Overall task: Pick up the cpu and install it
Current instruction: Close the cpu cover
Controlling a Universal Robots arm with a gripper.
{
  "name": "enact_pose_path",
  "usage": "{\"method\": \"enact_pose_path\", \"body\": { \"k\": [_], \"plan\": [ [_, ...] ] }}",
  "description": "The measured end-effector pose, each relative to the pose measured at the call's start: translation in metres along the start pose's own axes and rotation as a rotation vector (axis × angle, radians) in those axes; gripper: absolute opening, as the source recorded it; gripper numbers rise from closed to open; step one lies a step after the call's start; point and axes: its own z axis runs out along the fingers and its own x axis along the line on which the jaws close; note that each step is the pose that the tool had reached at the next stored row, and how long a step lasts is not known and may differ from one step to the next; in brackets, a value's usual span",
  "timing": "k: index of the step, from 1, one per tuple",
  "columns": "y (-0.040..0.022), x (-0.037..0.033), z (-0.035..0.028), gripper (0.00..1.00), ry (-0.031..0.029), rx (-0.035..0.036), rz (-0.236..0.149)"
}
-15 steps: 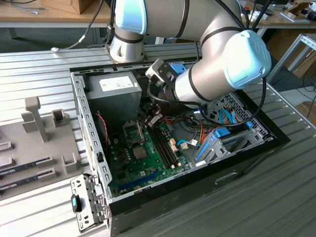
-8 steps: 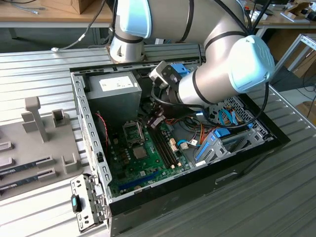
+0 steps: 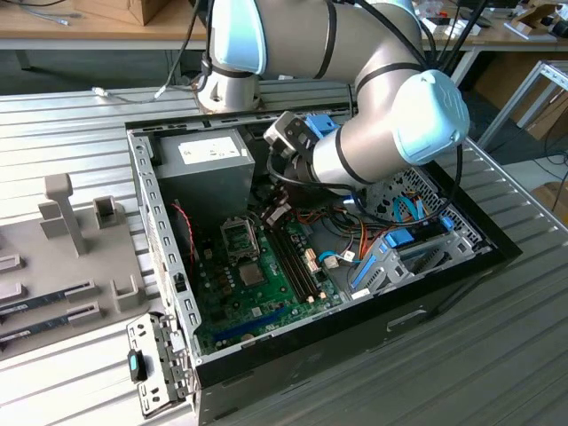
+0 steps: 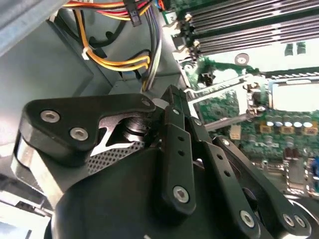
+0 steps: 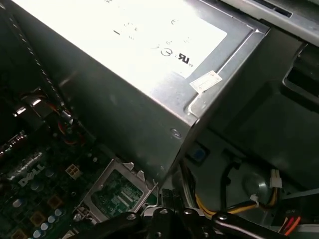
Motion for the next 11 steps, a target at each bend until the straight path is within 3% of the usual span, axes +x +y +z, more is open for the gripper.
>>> {"method": "enact_pose_path", "body": {
  "k": [11],
  "plan": [
    [-0.0050, -0.0006, 0.0153, 0.11, -0.0005, 0.0002, 0.001]
  ]
}}
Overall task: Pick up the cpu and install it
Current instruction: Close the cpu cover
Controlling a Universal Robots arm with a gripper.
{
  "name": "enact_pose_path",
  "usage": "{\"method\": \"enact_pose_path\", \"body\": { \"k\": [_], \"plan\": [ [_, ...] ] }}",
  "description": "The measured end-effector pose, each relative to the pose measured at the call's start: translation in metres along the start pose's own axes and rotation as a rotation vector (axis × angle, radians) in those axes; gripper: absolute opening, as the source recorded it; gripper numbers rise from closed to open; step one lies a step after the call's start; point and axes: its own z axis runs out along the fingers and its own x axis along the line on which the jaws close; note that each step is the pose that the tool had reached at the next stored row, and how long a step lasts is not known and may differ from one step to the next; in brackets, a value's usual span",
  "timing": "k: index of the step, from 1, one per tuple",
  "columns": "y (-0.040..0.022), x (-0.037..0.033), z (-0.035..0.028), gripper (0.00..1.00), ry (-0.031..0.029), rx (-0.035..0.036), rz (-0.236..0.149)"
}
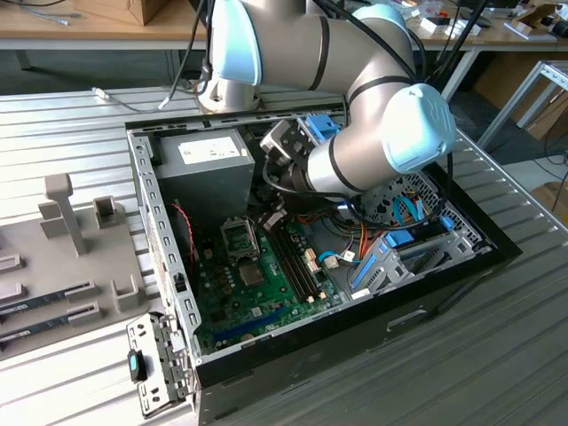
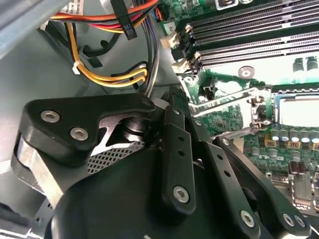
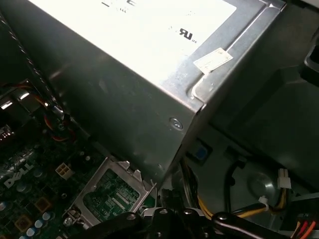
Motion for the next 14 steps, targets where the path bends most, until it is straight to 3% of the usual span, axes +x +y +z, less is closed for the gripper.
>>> {"method": "enact_pose_path", "body": {
  "k": [7, 14],
  "plan": [
    [0.0012, 0.0029, 0.0056, 0.11, 0.0002, 0.0002, 0.000],
    [0.0039, 0.0033, 0.0021, 0.11, -0.0006, 0.0005, 0.000]
  ]
}}
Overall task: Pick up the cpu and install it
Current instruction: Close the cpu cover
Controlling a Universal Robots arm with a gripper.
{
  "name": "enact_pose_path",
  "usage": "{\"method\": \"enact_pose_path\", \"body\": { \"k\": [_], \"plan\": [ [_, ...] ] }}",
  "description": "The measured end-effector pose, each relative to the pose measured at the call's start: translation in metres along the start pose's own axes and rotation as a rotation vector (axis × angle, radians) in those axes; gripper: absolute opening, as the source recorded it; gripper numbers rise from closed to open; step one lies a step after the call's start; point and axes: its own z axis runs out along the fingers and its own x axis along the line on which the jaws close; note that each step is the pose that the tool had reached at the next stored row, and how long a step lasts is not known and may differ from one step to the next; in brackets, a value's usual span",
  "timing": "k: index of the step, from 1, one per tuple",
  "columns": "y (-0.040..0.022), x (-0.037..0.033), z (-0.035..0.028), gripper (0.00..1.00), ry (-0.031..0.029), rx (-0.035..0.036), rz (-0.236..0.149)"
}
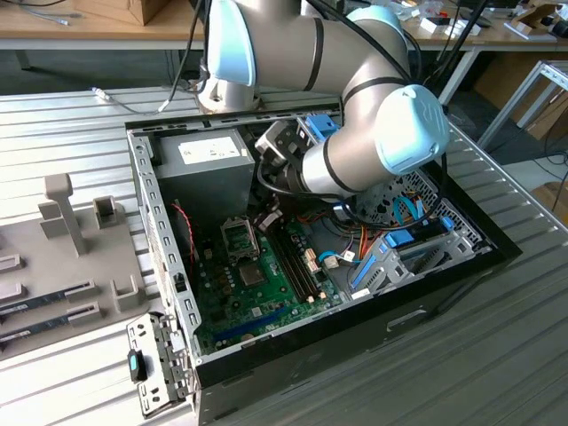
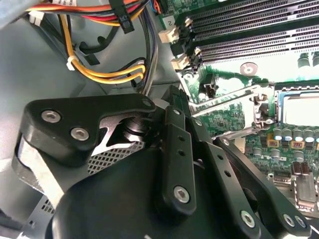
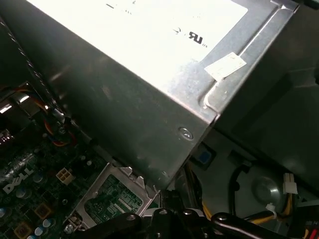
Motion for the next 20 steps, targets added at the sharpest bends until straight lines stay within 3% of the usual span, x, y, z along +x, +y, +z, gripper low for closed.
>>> {"method": "enact_pose_path", "body": {
  "k": [8, 10, 13, 15, 20],
  "plan": [
    [-0.0029, -0.0030, 0.0004, 0.11, 0.0014, -0.0038, 0.001],
    [-0.0036, -0.0030, 0.0018, 0.11, 0.0067, 0.0034, 0.004],
    [-0.0036, -0.0036, 0.0037, 0.11, 0.0237, 0.0275, 0.011],
    [-0.0029, -0.0040, 0.0042, 0.11, 0.0255, 0.0300, 0.012],
    [0.0012, 0.0013, 0.0061, 0.11, 0.0228, 0.0276, 0.011]
  ]
}}
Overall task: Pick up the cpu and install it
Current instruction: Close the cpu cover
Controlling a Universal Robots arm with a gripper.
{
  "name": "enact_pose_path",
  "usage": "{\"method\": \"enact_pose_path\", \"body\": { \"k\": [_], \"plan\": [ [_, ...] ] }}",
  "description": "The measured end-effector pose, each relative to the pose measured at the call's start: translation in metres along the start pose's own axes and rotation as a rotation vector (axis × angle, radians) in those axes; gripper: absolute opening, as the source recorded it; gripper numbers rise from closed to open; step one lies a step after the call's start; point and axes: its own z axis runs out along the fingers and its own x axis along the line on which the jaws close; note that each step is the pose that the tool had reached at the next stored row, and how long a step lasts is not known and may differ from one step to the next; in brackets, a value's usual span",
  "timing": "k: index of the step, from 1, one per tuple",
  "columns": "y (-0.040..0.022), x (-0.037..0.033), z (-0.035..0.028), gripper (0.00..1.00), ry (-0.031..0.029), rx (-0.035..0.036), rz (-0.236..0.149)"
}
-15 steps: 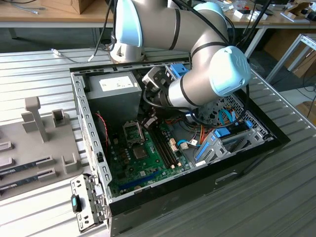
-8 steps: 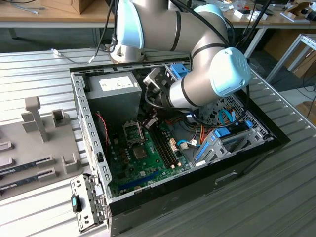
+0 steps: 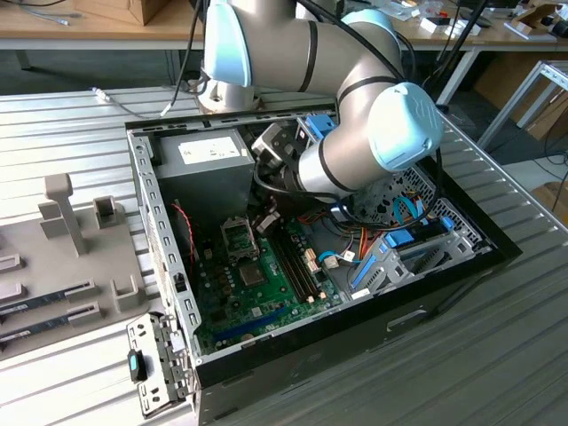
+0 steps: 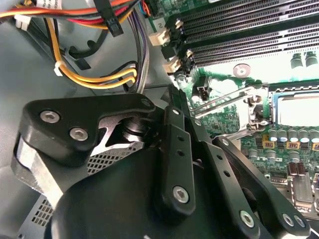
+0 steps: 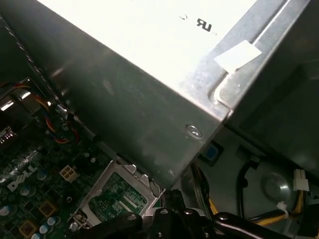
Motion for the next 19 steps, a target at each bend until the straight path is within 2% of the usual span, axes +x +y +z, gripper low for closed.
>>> {"method": "enact_pose_path", "body": {
  "k": [2, 8, 19],
  "plan": [
    [0.0005, 0.0005, -0.0001, 0.11, -0.0007, -0.0004, -0.001],
    [0.0048, 0.0008, -0.0073, 0.11, -0.0023, 0.0011, -0.001],
    [0.0086, 0.0018, -0.0123, 0.11, -0.0042, 0.0029, -0.002]
  ]
}}
